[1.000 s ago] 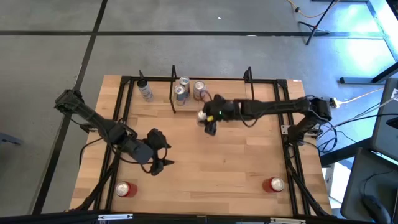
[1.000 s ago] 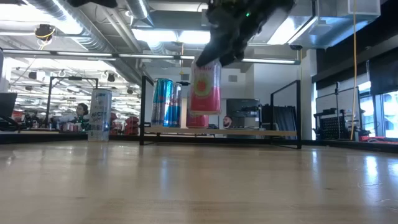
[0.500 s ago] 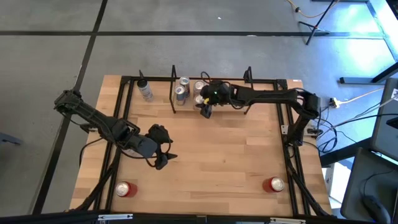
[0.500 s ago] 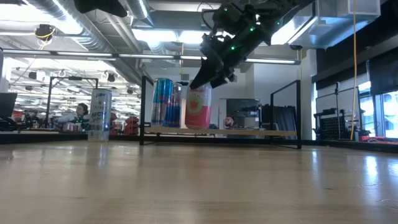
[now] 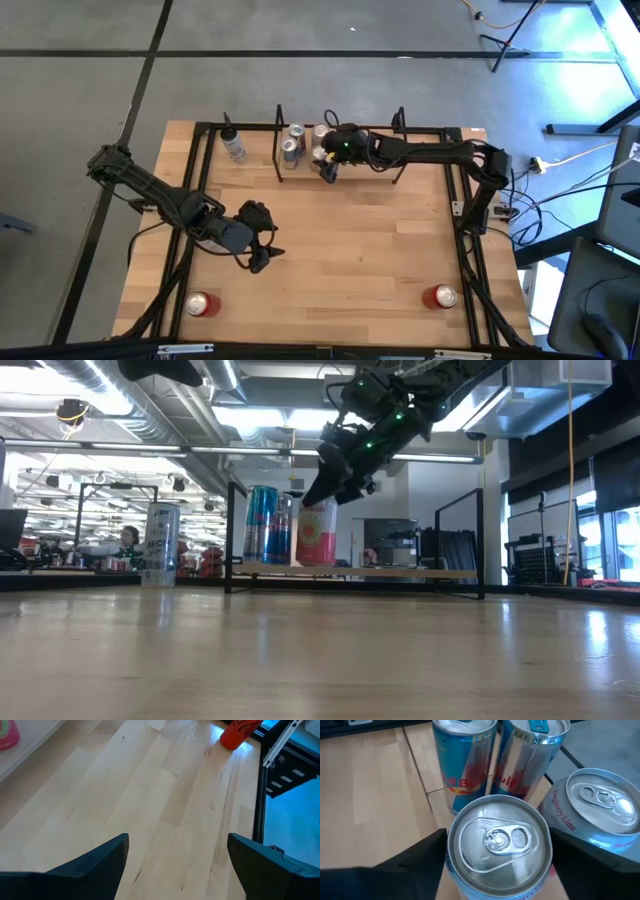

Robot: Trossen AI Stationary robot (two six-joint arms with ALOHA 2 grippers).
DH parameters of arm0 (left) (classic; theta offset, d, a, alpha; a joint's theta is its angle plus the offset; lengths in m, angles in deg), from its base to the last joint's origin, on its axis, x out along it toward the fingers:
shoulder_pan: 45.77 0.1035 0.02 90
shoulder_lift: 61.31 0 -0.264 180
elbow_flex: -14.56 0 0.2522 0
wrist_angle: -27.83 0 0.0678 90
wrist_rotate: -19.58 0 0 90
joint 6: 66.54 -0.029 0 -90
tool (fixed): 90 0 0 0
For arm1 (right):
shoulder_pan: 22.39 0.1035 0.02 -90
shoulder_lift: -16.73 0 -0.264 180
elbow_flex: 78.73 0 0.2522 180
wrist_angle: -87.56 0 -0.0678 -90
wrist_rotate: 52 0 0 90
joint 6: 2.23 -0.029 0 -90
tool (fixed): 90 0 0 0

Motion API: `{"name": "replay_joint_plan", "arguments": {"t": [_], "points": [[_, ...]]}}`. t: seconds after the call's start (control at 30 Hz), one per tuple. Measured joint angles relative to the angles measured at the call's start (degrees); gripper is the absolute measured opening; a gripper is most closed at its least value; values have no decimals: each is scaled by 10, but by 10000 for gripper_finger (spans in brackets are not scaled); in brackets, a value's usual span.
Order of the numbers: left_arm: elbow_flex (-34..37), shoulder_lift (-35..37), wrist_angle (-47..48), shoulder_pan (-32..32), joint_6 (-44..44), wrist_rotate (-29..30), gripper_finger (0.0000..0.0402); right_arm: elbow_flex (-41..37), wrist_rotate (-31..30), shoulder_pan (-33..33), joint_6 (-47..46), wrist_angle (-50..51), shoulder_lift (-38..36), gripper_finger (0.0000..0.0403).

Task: Place canned beverage on shelf
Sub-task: Put the pink soda can on the shelf aligned with the other pink soda can, then put the bottom white soda can on the shelf

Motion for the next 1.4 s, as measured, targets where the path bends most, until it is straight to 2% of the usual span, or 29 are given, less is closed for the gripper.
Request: {"name": "replay_joint_plan", "arguments": {"t": [0.13,0.23,0.4,0.57,0.77,0.9,1.0,1.2,1.3,1.4], "points": [[0,0,0,0,0,-5,325,0,-7,-1,2,-9,-4,371],[0,0,0,0,0,-19,325,8,-6,-1,2,-1,-9,392],[0,2,0,0,0,-37,325,50,0,0,3,42,-9,384],[0,30,0,-9,9,-45,325,144,15,20,3,161,-10,376],[-1,70,9,-52,53,-70,325,242,38,98,-7,289,-10,375],[-1,75,35,-96,92,-69,325,263,46,177,-15,291,-11,375],[-2,75,58,-126,122,-67,325,262,31,231,-30,274,-8,375],[-91,64,211,-160,150,-36,325,262,-15,301,-83,265,11,375],[-153,56,332,-161,168,-19,325,261,-42,323,-106,267,14,375],[-181,51,466,-161,213,-9,325,261,-61,338,-124,269,19,375]]}}
